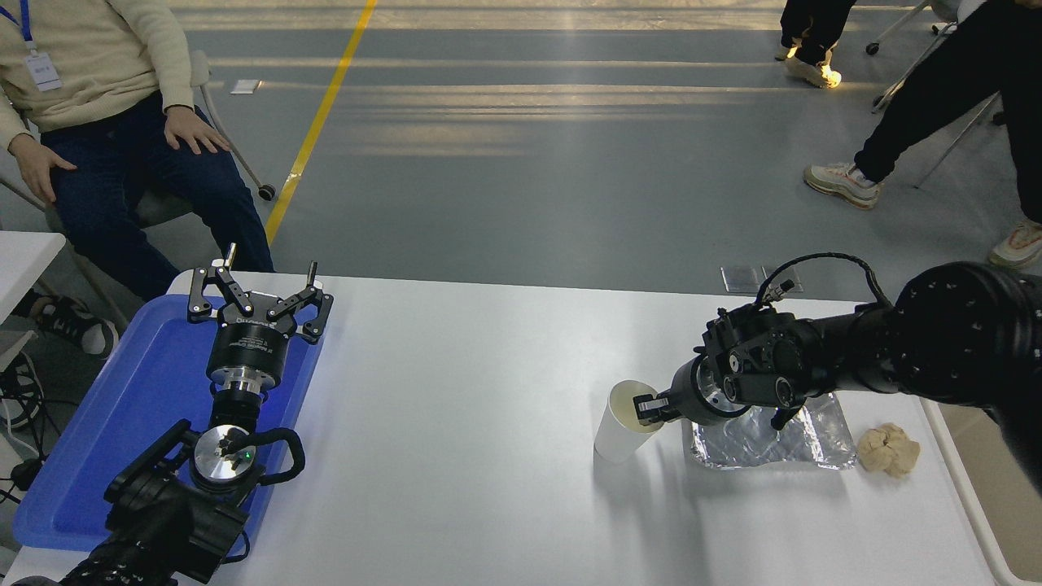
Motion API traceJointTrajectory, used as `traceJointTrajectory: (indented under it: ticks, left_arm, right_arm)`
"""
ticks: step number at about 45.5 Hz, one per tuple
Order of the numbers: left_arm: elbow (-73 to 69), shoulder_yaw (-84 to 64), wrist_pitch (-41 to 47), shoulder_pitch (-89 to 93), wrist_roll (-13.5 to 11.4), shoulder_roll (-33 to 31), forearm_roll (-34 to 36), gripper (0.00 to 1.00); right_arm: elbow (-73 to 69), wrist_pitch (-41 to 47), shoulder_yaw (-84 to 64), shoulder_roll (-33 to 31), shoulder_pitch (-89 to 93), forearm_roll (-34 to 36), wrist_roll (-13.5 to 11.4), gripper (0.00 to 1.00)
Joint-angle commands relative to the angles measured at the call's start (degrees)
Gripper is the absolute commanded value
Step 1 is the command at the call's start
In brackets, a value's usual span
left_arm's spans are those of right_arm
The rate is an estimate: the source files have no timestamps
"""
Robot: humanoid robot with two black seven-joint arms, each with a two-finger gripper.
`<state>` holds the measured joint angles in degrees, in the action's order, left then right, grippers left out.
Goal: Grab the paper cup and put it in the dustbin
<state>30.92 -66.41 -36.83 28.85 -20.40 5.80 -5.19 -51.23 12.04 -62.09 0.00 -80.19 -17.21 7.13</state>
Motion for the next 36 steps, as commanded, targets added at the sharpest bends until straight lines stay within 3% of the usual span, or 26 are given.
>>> traceJointTrajectory:
  ticks: [1, 17, 36]
  left_arm:
    - [0.0, 0.0, 0.0, 0.0, 0.0, 0.0, 0.0, 1.00]
    - [0.0, 0.0, 0.0, 0.0, 0.1, 0.0, 0.0, 1.00]
    - [0.0, 0.0, 0.0, -0.1, 0.3, 0.1, 0.1, 1.00]
  right_arm:
    - [-0.4, -0.4, -0.3, 0.0, -1.2, -0.3, 0.1, 0.00]
    - [-12.3, 0.1, -3.3, -0.1, -14.7, 1.4, 0.5, 0.00]
    - [-30.0, 2.8, -7.1, -6.8, -37.5, 2.2, 0.5, 0.00]
